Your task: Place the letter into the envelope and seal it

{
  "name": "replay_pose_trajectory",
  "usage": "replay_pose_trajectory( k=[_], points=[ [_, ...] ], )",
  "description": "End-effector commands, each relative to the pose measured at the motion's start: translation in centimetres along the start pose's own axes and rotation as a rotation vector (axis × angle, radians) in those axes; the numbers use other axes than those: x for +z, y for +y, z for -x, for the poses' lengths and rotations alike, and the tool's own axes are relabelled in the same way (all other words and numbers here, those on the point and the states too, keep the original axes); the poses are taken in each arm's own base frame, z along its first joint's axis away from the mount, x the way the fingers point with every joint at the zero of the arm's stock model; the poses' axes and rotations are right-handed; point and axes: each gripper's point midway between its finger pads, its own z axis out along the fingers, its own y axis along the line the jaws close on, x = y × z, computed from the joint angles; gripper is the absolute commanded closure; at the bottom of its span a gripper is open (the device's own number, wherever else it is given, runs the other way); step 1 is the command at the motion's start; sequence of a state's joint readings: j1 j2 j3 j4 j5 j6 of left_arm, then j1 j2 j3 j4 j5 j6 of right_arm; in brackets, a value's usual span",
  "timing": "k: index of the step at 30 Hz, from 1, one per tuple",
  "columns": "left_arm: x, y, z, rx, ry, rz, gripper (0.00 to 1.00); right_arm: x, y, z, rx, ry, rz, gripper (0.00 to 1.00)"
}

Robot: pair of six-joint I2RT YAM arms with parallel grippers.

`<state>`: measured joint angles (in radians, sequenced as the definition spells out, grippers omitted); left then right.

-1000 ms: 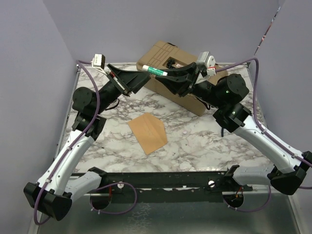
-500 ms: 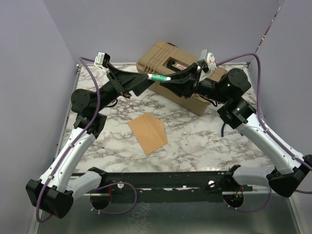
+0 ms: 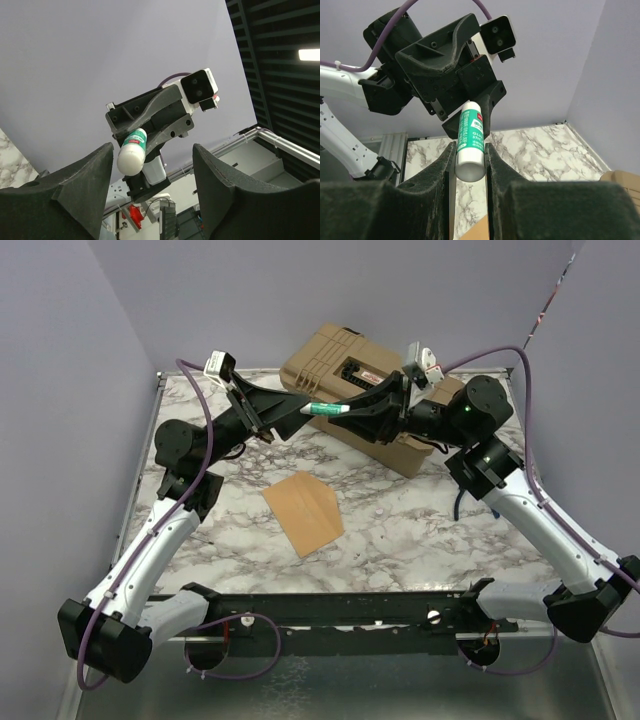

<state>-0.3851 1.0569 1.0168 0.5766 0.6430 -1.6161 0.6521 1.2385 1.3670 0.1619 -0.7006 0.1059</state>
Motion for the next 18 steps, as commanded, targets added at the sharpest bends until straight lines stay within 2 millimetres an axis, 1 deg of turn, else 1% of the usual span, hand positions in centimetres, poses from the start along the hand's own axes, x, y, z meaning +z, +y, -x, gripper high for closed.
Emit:
replay_pose_trajectory(
  k=[1,4,7,12,14,16,17,18],
  points=[
    [-0.27,0.08,-0.37,-0.002,0.024,0.000,0.39,0.11,0.50,-0.28,0.017,0.011,0.054,1.00],
    [-0.21,-0.05,-0.35,0.032,0.024,0.013,0.45,0.05,0.58,-0.23,0.009,0.014,0.068,1.00],
    [-0.09,0.01,-0.33,0.053,0.030,0.031,0.57,-0.05,0.44,-0.25,0.001,0.020,0.066,1.00],
    [-0.21,0.56,-0.43,0.047,0.031,0.048,0.72,-0.11,0.23,-0.30,-0.006,0.022,0.064,1.00],
    [-0.26,0.63,-0.44,0.045,0.030,0.051,0.83,-0.11,0.19,-0.30,-0.012,0.022,0.065,1.00],
    [-0.23,0.55,-0.42,0.047,0.030,0.050,0.97,-0.15,0.24,0.04,-0.021,0.006,0.064,1.00],
    [-0.21,0.50,-0.40,0.050,0.029,0.049,1.00,-0.12,0.13,0.18,-0.017,-0.008,0.054,1.00],
    [-0.18,0.38,-0.36,0.058,0.028,0.046,1.00,-0.12,0.09,0.53,-0.011,-0.032,0.045,0.99]
  ],
)
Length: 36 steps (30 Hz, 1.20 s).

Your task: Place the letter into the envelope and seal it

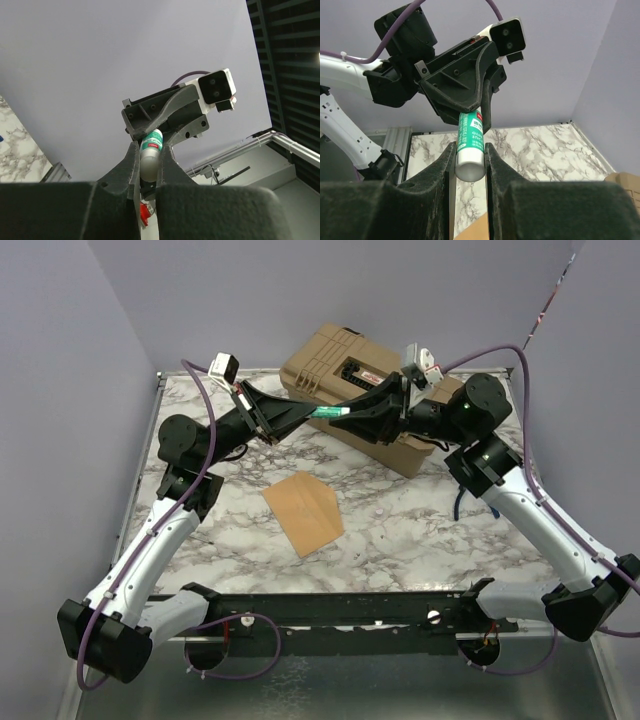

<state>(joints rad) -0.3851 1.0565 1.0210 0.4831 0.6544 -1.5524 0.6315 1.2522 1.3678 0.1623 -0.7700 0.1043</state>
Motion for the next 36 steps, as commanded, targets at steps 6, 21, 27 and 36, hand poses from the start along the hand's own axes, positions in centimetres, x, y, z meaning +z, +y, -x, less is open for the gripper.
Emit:
replay_pose_trajectory(
  k=[6,21,27,36],
  points=[
    [-0.1,-1.7,0.5,0.049,-0.026,-0.035,1.00,0.6,0.7,3.2,-0.021,-0.181,0.065,0.38],
    [-0.2,-3.2,1.7,-0.055,-0.100,-0.125,1.00,2.7,0.9,3.0,-0.088,-0.245,0.200,0.29],
    [-0.3,-1.8,1.8,-0.086,-0.115,-0.100,1.00,3.2,0.8,3.5,-0.108,-0.269,0.200,0.30],
    [-0.4,-2.0,1.9,-0.086,-0.123,-0.123,1.00,3.8,0.3,3.0,-0.101,-0.250,0.196,0.35]
  ],
)
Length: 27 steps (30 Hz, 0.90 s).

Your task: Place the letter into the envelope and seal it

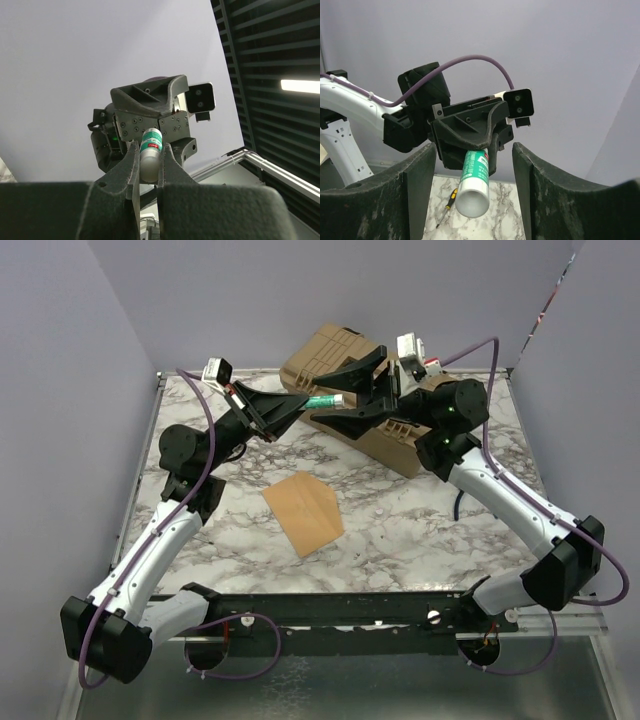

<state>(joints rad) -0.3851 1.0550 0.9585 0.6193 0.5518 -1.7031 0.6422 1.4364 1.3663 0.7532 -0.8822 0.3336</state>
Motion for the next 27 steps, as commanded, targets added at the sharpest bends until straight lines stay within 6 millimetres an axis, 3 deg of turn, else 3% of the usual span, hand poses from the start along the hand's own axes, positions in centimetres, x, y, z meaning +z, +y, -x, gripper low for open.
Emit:
replay_pose_trajectory(
  k=[1,6,12,16,27],
  points=[
    [-0.2,-1.6,0.2,0.020,-0.020,-0.065,1.00,0.5,0.0,0.3,-0.033,-0.002,0.020,0.35],
    [-0.3,-1.9,0.2,0.021,-0.020,-0.085,1.00,0.5,-0.1,0.0,-0.032,0.003,0.022,0.36],
    [-0.3,-1.8,0.3,0.017,-0.022,-0.085,1.00,0.9,-0.1,0.1,-0.022,0.014,0.038,0.53],
    [-0.3,-1.5,0.3,0.013,-0.025,-0.081,1.00,1.0,-0.2,0.0,-0.022,0.021,0.038,0.58],
    [-0.3,-1.8,0.4,0.014,-0.031,-0.094,1.00,1.4,-0.3,-1.2,-0.028,0.056,0.032,0.54]
  ],
)
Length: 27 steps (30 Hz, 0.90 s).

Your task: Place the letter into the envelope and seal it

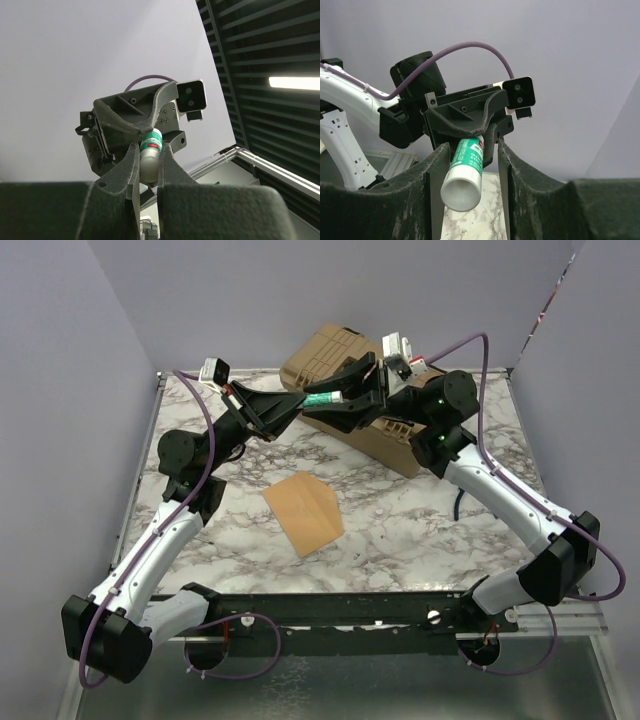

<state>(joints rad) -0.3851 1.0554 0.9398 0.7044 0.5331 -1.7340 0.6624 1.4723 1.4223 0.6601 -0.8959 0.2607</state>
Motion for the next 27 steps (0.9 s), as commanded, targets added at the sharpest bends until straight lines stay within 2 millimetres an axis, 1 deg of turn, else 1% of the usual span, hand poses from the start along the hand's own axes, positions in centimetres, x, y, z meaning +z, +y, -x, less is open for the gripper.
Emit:
replay_pose_trajectory(
  k=[1,3,7,8,10,13,17,20,27],
  points=[
    [-0.13,-0.84,0.34,0.012,-0.020,-0.037,1.00,0.42,-0.07,-0.11,-0.020,0.015,0.009,0.53],
    [-0.12,-0.88,0.33,0.013,-0.020,-0.038,1.00,0.46,-0.08,-0.01,-0.025,0.013,0.005,0.54],
    [-0.19,-0.57,0.40,0.008,-0.023,-0.031,1.00,0.53,-0.21,0.30,-0.028,0.008,-0.001,0.62],
    [-0.19,-0.55,0.39,0.007,-0.023,-0.032,1.00,0.57,-0.17,0.39,-0.029,0.006,-0.001,0.63],
    [-0.19,-0.52,0.40,0.006,-0.024,-0.031,1.00,0.54,-0.23,0.45,-0.031,0.006,-0.005,0.62],
    [-0.17,-0.46,0.43,0.005,-0.025,-0.030,1.00,0.52,-0.29,0.44,-0.030,0.007,-0.010,0.57],
    [-0.18,-0.37,0.48,0.001,-0.027,-0.028,1.00,0.62,-0.36,0.43,-0.031,0.007,-0.016,0.57],
    [-0.21,-0.37,0.47,-0.001,-0.028,-0.028,1.00,0.75,-0.40,0.35,-0.029,0.012,-0.017,0.63],
    [-0.27,-0.59,0.41,0.003,-0.028,-0.033,1.00,0.88,-0.46,0.09,-0.019,0.025,-0.015,0.86]
  ],
)
